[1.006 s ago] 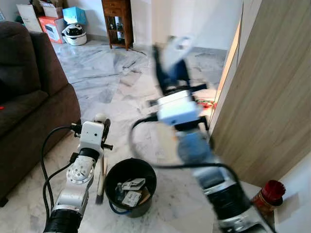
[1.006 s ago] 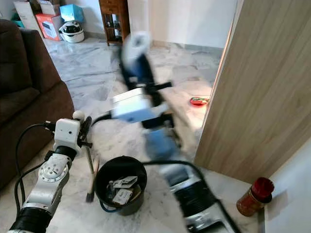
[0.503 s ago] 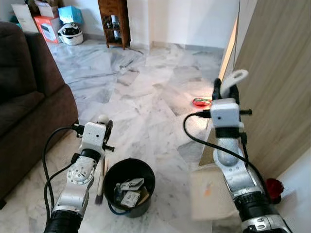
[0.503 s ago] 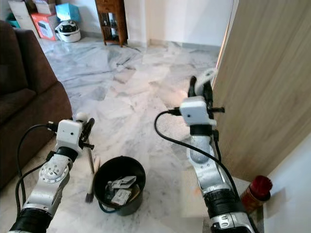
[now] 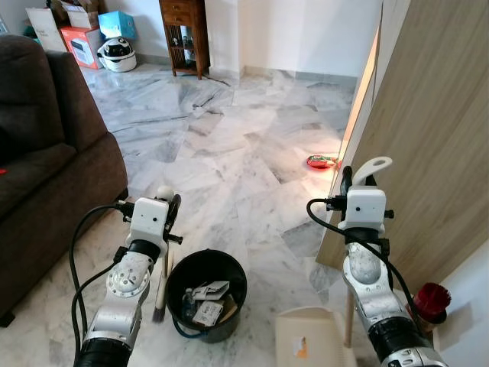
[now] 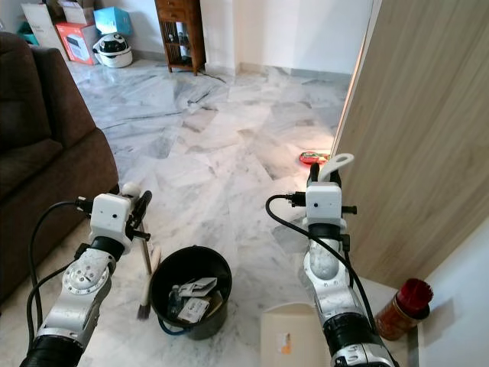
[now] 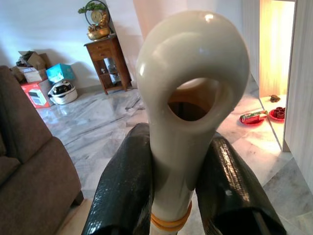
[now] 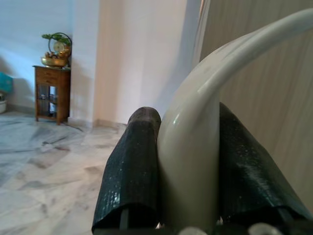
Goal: Sweep floor
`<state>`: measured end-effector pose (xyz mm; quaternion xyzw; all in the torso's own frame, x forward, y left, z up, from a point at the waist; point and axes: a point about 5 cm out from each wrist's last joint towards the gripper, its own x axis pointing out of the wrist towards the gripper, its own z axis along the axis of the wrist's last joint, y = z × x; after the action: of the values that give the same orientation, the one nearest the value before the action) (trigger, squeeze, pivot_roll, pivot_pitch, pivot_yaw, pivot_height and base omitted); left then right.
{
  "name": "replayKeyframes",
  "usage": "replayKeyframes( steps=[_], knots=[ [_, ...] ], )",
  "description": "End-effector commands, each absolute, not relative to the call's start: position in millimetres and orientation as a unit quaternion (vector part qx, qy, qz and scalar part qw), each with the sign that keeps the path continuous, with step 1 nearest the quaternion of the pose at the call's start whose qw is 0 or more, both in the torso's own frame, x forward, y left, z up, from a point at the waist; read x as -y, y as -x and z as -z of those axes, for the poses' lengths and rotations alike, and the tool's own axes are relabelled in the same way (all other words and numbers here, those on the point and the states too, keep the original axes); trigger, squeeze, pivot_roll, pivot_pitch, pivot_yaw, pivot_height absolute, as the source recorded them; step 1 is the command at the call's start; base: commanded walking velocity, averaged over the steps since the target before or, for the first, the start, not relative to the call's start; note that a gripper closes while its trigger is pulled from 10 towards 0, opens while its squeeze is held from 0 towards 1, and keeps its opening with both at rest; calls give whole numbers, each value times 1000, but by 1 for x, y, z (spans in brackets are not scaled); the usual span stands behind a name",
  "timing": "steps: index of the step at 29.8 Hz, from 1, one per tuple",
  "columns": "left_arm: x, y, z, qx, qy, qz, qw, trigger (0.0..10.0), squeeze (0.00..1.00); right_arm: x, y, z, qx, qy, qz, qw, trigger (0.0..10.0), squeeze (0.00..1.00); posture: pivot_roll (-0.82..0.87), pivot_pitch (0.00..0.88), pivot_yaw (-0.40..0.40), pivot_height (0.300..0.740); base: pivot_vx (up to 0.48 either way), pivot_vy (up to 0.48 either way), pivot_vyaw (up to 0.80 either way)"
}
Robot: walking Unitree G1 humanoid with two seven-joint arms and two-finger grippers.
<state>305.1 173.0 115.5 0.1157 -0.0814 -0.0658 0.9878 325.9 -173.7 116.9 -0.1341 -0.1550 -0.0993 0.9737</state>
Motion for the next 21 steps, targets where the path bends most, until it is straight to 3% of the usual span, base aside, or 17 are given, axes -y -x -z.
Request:
replayKeyframes(
  steps=[1,10,21],
  knots=[
    [-170,-304,-113,83,-88,68,990,10000,0,173,-329,-122,164,118,91,975,10000,0,28,0,37,740,0,0,0],
    [-176,-301,-108,78,-66,42,994,10000,0,179,-329,-115,147,60,82,984,10000,0,19,0,23,740,0,0,0],
    [-186,-284,-97,54,-54,40,996,10000,0,182,-324,-109,145,55,86,984,10000,0,24,0,36,740,0,0,0]
  ],
)
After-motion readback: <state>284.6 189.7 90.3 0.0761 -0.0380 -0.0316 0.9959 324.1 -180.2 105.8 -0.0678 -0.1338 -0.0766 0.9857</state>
